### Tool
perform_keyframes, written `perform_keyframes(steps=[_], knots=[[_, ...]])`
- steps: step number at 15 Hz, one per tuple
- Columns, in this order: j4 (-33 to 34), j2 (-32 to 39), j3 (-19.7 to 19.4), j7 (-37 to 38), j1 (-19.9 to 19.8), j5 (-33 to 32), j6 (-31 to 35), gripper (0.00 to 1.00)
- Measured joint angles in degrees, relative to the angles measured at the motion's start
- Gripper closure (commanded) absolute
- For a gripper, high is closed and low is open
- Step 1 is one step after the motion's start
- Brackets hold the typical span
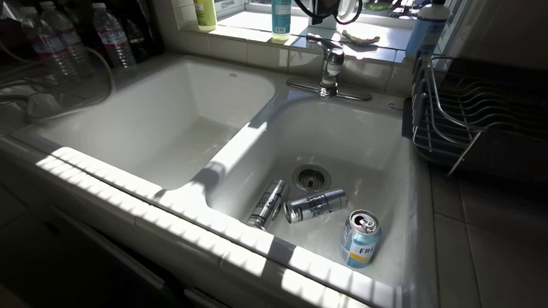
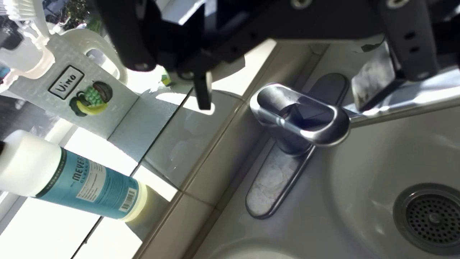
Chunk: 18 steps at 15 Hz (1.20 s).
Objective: Move the tap nozzle to the right then lift up the tap faucet
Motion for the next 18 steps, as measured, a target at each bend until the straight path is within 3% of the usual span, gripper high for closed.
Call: perform_keyframes(steps=[5, 14, 18], knots=[[-3.1, -0.6, 0.7, 3.6, 1.1, -2.7, 6.5, 0.00], [-3.3, -0.4, 0.6, 3.0, 0.2, -2.7, 6.2, 0.00], [-3.3, -0.3, 0.5, 1.8, -0.6, -2.7, 3.1, 0.00]])
